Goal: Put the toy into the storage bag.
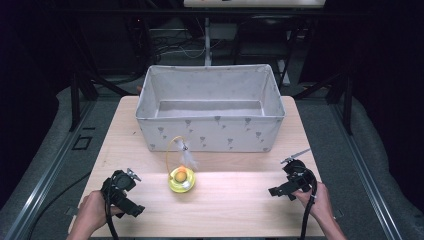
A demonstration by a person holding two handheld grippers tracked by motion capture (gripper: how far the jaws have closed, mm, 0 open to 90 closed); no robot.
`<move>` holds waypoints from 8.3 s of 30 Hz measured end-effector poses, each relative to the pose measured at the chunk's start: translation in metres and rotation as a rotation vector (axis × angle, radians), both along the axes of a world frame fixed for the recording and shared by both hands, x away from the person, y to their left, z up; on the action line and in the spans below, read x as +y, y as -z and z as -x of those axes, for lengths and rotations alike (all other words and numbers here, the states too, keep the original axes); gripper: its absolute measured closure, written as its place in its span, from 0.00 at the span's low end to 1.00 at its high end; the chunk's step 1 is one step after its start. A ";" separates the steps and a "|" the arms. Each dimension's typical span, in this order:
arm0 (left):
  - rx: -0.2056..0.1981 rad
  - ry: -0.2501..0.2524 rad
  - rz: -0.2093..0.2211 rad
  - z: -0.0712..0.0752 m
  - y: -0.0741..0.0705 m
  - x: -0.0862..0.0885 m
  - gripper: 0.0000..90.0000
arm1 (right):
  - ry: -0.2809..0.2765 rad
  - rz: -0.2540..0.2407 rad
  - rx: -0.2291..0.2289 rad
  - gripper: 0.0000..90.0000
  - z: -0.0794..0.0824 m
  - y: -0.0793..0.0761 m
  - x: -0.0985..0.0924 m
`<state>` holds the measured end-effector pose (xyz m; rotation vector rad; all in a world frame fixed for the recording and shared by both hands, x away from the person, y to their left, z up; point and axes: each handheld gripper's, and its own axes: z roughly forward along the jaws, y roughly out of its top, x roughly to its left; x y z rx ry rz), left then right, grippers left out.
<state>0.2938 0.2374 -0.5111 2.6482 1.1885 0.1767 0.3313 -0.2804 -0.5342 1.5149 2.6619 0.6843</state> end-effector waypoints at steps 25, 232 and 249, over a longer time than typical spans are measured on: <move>0.004 0.114 -0.029 -0.014 -0.043 -0.026 0.03 | 0.003 0.005 -0.007 0.03 0.002 0.000 0.004; 0.013 0.197 -0.298 -0.125 -0.338 -0.094 0.97 | -0.022 0.024 0.007 0.03 0.001 -0.001 0.002; -0.025 0.144 -0.289 -0.139 -0.367 -0.095 0.97 | -0.011 0.002 0.003 0.03 0.002 0.000 0.003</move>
